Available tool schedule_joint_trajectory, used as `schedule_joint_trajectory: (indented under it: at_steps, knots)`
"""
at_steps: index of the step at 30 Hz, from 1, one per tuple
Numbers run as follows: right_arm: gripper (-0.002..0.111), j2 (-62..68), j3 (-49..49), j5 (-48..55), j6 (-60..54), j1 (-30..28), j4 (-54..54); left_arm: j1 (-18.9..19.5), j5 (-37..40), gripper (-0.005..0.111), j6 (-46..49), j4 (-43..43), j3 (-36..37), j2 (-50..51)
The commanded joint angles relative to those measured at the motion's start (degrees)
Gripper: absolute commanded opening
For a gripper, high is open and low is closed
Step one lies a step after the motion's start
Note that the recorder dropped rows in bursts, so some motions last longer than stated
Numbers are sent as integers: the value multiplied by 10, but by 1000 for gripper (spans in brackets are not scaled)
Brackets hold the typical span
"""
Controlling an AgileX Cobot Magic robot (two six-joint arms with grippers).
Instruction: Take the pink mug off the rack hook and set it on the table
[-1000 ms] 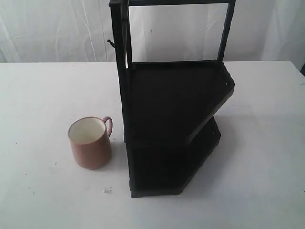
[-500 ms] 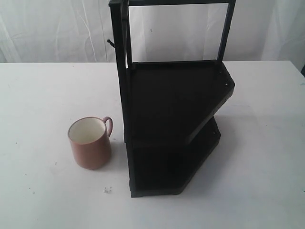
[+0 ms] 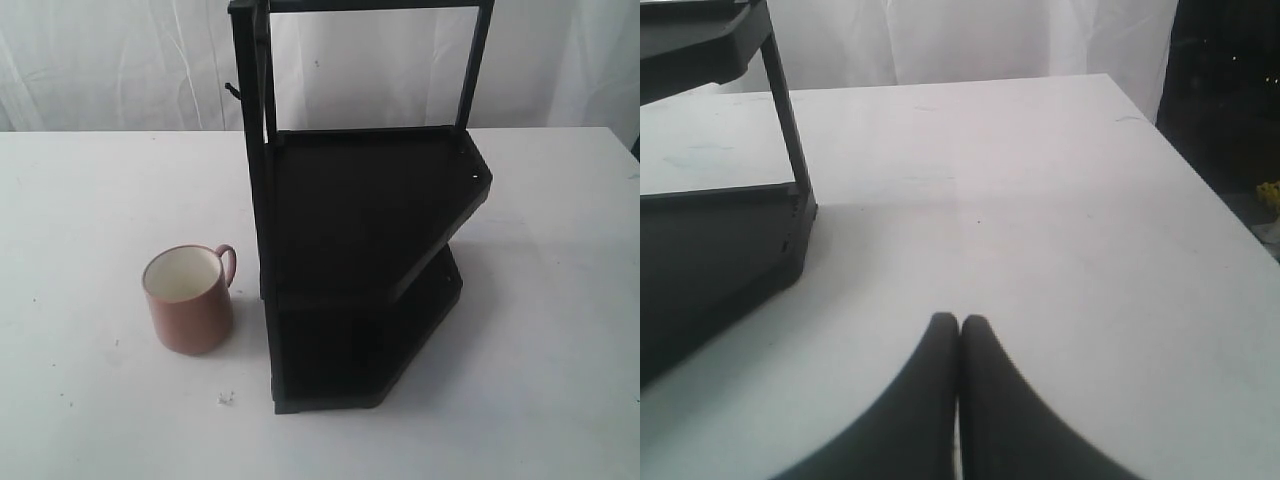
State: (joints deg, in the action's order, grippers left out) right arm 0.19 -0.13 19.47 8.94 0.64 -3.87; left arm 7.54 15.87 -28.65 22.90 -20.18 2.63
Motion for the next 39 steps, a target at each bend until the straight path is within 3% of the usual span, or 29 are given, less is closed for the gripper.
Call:
schedule_joint_trajectory:
  at_steps: [1, 5, 10, 16, 19, 23, 26, 30, 33, 39]
  knots:
    - [0, -2, 1, -2, 0, 3, -4, -3, -31, 0, -28, 8, 84, -4]
    - [0, -2, 1, -2, 0, 3, -4, -3, -96, 0, -80, 8, 136, -22]
    - [0, -2, 1, -2, 0, 3, -4, -2, -101, 0, -110, -1, 202, -26]
    - [0, -2, 1, -2, 0, 3, -4, -2, -89, 0, -94, -4, 202, -26]
    - [0, -2, 1, -2, 15, 3, -4, -2, -88, 0, 43, -77, 202, -26]
    - [0, -2, 1, -2, 14, 3, -4, -2, -69, 0, 329, -270, 202, -26]
    - [0, -2, 1, -2, 14, 3, -4, -2, -42, 0, 484, -304, 202, -26]
    - [0, -2, 1, -2, 14, 3, -4, -2, -42, 0, 466, -304, 202, -26]
    - [0, -2, 1, -2, 14, 3, -4, -2, -42, 0, 402, -294, 202, -26]
    - [0, -2, 1, -2, 14, 3, -4, -2, -27, 0, 340, -223, 202, -26]
